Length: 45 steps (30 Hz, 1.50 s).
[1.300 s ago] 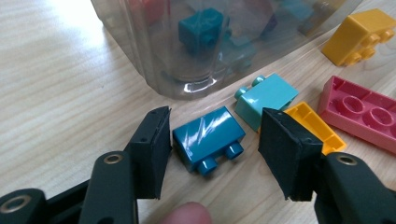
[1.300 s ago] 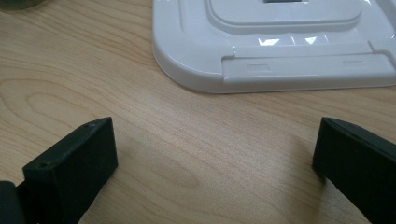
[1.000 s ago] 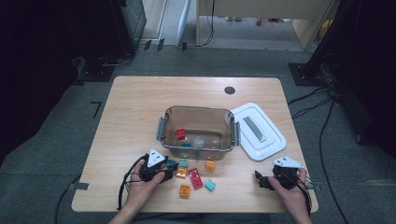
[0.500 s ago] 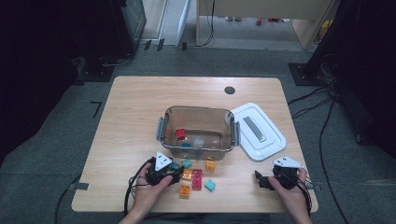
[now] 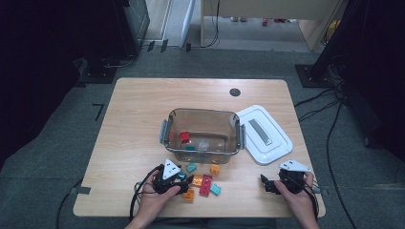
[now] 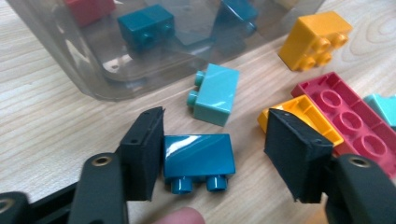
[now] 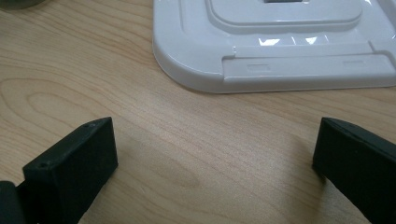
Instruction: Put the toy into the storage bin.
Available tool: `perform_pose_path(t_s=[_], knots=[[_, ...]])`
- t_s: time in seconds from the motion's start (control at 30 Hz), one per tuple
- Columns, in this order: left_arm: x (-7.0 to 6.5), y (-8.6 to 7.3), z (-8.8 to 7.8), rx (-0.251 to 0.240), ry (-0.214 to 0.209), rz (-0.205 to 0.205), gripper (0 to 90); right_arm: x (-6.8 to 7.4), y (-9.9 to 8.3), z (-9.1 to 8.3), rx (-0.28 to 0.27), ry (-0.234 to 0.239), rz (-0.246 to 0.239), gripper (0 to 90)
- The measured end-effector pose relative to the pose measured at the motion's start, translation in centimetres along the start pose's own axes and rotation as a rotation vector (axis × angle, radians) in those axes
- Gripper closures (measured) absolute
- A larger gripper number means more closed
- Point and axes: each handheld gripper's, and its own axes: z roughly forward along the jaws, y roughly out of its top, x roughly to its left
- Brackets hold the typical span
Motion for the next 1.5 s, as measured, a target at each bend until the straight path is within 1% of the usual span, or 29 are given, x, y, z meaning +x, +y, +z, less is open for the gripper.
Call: perform_pose_path(t_s=[0.07,0.13,0.2,0.27,0.37,0.47,0.53,0.57,0.63,0.7,0.73,0.77,0.93,1.13,1.17,1.2,1.3,1.4,1.5], knots=[[0.1,-0.2,-0.3,0.005,-0.002,0.002,31.9,0.0,0.0,0.0,0.0,0.0,0.0,0.0],[0.1,-0.6,-0.7,0.011,0.027,0.016,31.7,0.0,0.0,0.0,0.0,0.001,-0.001,0.0],[0.0,-0.8,-0.9,0.015,0.047,0.033,31.7,0.0,0.0,0.0,0.0,0.001,-0.001,0.0],[0.0,-0.9,-1.0,0.019,0.052,0.04,31.7,0.0,0.0,0.0,0.0,0.001,0.0,0.0],[-0.4,-0.8,-0.8,0.026,0.076,0.058,31.2,0.0,0.0,0.0,0.0,0.001,-0.001,0.0],[-0.5,-0.7,-0.6,0.021,0.078,0.053,31.5,0.0,0.0,0.0,0.0,0.001,-0.001,0.0],[-0.4,-0.7,-0.7,0.019,0.085,0.052,34.9,0.0,0.0,0.0,0.0,0.001,-0.001,0.0],[-0.4,-0.7,-0.7,0.013,0.091,0.044,38.2,0.0,0.0,0.0,0.0,0.001,-0.001,0.0],[-0.2,-0.7,-0.9,0.013,0.098,0.038,47.8,0.0,0.0,0.0,0.0,0.001,-0.001,0.0],[-0.2,-0.7,-1.0,0.015,0.093,0.039,51.8,0.0,0.0,0.0,0.0,0.002,-0.001,0.0],[-0.2,-0.7,-1.0,0.015,0.093,0.039,55.4,0.0,0.0,0.0,0.0,0.002,-0.001,0.0],[-0.1,-0.8,-1.0,0.006,0.088,0.03,58.7,0.0,0.0,0.0,0.0,0.001,-0.001,0.0],[0.3,-0.8,-1.2,0.008,0.064,0.024,59.7,0.0,0.0,0.0,0.0,0.001,-0.001,0.0],[0.3,-0.9,-1.5,0.008,0.051,0.033,59.8,0.0,0.0,0.0,0.0,0.002,-0.001,0.0],[0.3,-0.9,-1.6,0.002,0.048,0.036,59.8,0.0,0.0,0.0,0.0,0.002,-0.001,0.0],[0.3,-1.0,-1.9,0.0,0.043,0.049,59.8,0.0,0.0,0.0,0.0,0.002,-0.001,0.0],[0.4,-1.0,-2.5,-0.011,0.035,0.049,59.8,0.0,0.0,0.0,0.0,0.002,-0.001,0.0],[0.4,-0.7,-3.1,-0.037,0.024,0.047,59.9,0.0,0.0,0.0,0.0,0.002,-0.001,0.0],[0.2,-0.4,-3.8,-0.067,0.014,0.053,59.9,0.0,0.0,0.0,0.0,0.002,-0.001,0.0]])
